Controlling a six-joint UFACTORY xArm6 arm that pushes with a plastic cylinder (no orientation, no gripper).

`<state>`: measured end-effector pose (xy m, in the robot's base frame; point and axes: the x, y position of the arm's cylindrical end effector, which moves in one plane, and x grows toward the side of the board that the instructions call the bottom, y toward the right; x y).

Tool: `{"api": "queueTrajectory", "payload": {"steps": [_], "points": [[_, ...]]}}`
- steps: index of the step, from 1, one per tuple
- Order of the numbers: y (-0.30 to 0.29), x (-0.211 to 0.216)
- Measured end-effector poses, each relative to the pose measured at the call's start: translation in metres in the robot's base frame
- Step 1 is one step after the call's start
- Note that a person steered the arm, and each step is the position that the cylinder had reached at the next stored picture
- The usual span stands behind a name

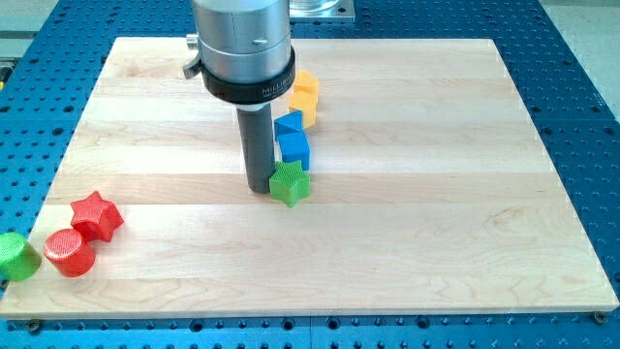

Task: Push the green star slightly into the cube

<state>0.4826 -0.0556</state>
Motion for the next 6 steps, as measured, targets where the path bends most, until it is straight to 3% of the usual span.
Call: {"api": "queueTrajectory", "payload": {"steps": [1, 6], "points": [[-0.042, 0.03], [0.03, 0.038]]}}
